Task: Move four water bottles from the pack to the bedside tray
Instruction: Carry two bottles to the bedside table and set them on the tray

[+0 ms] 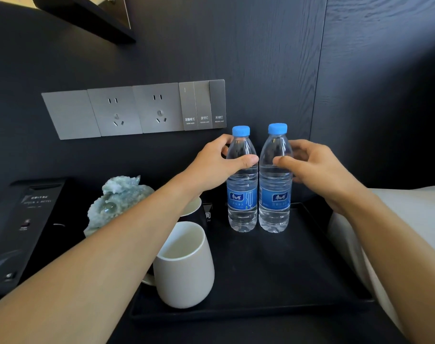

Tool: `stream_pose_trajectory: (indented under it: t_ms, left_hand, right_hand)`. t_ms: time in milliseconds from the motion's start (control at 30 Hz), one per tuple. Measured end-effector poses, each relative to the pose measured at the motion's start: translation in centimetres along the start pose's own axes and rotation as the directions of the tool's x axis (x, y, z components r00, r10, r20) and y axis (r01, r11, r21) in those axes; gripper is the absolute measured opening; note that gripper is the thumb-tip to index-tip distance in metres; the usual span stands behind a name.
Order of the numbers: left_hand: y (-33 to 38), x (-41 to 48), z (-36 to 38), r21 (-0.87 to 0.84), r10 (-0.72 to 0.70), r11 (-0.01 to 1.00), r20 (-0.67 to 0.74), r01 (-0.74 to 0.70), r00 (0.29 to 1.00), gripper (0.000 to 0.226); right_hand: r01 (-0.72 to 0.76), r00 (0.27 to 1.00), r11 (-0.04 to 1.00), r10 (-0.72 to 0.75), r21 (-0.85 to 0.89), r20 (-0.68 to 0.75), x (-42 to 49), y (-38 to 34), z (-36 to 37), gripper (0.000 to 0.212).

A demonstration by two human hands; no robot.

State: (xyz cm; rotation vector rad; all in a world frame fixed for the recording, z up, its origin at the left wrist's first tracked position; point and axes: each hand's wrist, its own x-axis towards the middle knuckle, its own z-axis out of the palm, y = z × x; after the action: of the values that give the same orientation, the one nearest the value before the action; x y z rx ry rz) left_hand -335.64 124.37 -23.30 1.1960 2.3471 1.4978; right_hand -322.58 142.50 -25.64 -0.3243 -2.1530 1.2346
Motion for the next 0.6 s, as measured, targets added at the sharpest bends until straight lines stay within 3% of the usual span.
stream_pose_trajectory:
  t_ms: [200, 600]
  left_hand:
    - [0.0, -0.1, -0.1, 0.004, 0.010, 1.000, 0.015, -0.010, 1.000, 0.050]
    - [-0.4, 0.0, 0.0, -0.039, -0.003, 0.999, 0.041, 0.004, 0.999, 0.052]
  right_hand:
    - [0.034, 0.988, 0.998, -0.041, -0.052, -0.146, -0.5, 0.0, 1.1, 0.058]
    - [0.017, 0.992, 0.990, -0.034, -0.138, -0.121, -0.8, -0.7, 1.0, 0.066]
